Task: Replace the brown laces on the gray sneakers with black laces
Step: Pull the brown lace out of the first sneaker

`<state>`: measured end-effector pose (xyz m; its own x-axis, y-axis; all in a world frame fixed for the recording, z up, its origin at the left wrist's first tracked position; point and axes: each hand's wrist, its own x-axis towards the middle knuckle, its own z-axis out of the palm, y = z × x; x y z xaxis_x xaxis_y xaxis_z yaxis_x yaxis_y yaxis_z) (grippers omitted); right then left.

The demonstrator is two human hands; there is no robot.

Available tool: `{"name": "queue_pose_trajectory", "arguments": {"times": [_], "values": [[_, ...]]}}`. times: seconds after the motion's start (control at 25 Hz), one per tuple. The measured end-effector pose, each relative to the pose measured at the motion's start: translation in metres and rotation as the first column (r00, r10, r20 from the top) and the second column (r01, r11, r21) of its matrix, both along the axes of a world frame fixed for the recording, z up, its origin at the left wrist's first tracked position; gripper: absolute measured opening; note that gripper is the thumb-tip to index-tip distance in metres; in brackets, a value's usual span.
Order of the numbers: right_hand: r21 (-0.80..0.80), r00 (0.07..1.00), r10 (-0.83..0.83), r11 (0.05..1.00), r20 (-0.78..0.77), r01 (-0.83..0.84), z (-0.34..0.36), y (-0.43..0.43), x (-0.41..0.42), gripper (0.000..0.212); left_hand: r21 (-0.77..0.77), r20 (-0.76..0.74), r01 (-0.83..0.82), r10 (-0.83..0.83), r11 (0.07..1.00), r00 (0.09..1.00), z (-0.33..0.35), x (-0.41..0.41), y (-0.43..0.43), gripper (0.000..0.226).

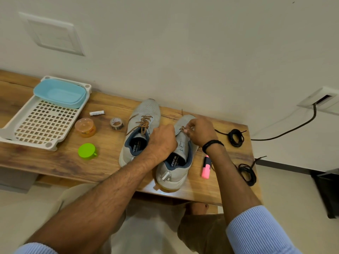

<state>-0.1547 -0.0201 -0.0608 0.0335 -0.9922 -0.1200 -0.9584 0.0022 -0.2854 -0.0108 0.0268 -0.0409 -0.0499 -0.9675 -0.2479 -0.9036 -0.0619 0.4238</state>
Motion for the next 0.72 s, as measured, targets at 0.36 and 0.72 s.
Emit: {"name": "queue_pose_trajectory", "arguments": {"times": [0.36, 0.72], "values": [[0.473, 0.809, 0.165, 0.739, 0.564, -0.48, 0.076, 0.05, -0.015, 0.024, -0.019, -0.024, 0.028, -0.028, 0.999, 0.999, -0.003, 0.0, -0.002, 0.011], [0.032, 0.992, -0.08, 0.996, 0.095, 0.077, 0.025, 0.013, -0.031, 0.021, -0.012, -0.026, 0.015, -0.015, 1.0, 1.0, 0.0, -0.003, -0.002, 0.011]]}}
